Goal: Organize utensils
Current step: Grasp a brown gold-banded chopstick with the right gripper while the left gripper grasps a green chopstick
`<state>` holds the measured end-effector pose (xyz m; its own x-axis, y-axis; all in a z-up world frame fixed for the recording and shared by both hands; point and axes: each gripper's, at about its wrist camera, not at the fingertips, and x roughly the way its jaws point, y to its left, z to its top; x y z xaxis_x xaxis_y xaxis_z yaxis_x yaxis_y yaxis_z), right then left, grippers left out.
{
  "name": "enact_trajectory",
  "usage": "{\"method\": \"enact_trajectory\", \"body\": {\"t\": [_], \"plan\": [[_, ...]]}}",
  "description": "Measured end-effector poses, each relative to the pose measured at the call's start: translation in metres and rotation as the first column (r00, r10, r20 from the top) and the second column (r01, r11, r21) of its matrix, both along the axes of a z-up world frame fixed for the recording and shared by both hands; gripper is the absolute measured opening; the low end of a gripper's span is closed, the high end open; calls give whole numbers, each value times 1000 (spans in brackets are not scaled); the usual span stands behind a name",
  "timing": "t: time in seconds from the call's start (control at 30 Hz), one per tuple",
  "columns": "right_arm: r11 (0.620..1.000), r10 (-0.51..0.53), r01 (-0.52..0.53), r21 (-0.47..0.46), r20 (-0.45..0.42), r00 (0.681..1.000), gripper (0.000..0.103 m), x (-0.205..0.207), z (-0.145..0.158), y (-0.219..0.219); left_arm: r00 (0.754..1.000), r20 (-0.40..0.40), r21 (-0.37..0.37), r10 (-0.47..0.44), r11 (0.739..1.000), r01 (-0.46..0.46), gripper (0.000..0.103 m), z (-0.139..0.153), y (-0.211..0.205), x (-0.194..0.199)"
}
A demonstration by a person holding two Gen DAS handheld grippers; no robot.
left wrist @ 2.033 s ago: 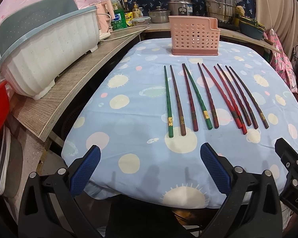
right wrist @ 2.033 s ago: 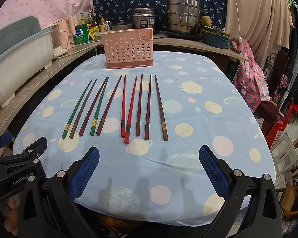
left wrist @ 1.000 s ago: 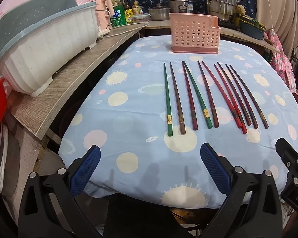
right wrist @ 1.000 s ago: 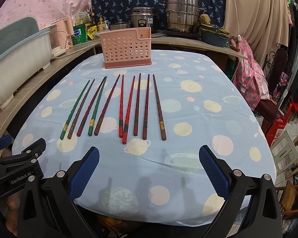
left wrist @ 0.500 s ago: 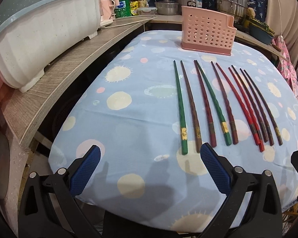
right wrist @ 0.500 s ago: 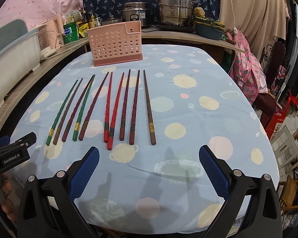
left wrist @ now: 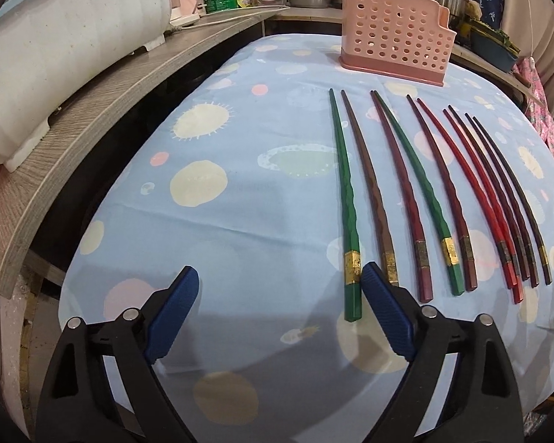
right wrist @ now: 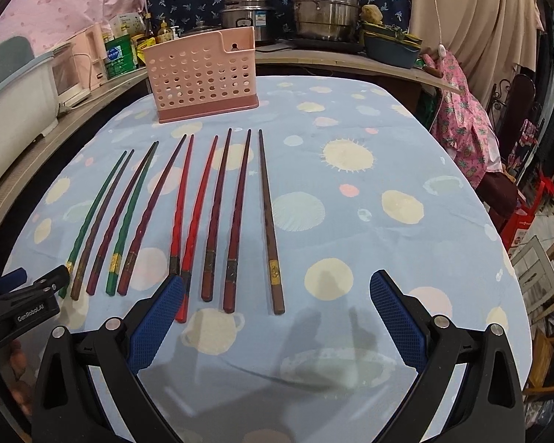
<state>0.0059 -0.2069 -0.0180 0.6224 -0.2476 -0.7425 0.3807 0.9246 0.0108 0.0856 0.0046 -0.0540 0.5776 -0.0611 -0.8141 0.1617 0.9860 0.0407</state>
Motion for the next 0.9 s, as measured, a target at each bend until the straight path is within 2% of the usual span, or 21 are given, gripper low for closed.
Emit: {"method": "enact_trajectory", "body": {"t": [0.03, 0.13, 0.3, 0.43, 0.6, 0.67, 0.7, 0.77, 0.83, 0.9], "plan": [[1000, -5, 5, 0, 3, 1000, 96, 2, -1, -3, 1000, -7, 1, -6, 1000, 6, 77, -1, -1, 1], [1000, -13, 13, 1, 2, 1000, 94, 10, -4, -11, 1000, -20, -26, -6, 1000, 6, 75, -3, -1, 5], [999, -16, 16, 39, -24, 1000, 72, 25, -16, -24, 1000, -17, -41, -11, 999, 10, 72, -3, -3, 8], [999, -5, 7, 51, -44, 999, 53, 32, -26, -24, 1000, -16, -45, -26, 999, 26, 63, -2, -6, 8], [999, 13, -11, 31, -45, 999, 41, 36, -29, -21, 999, -17, -60, -28, 998, 27, 53, 0, -6, 6], [999, 21, -20, 27, -44, 999, 35, 36, -28, -20, 999, -16, -64, -36, 997, 35, 36, 1, -6, 5], [999, 25, -24, 28, -42, 999, 31, 36, -28, -19, 999, -18, -66, -41, 997, 40, 33, 1, -6, 6], [999, 36, -34, 27, -42, 998, 25, 36, -28, -19, 998, -24, -76, -50, 996, 48, 17, 2, -6, 6], [998, 51, -50, 28, -42, 998, 12, 35, -28, -17, 998, -33, -85, -62, 995, 59, 9, 3, -7, 7], [998, 60, -59, 29, -46, 997, 7, 35, -27, -16, 996, -43, -99, -72, 993, 68, 8, 4, -6, 7]]}}
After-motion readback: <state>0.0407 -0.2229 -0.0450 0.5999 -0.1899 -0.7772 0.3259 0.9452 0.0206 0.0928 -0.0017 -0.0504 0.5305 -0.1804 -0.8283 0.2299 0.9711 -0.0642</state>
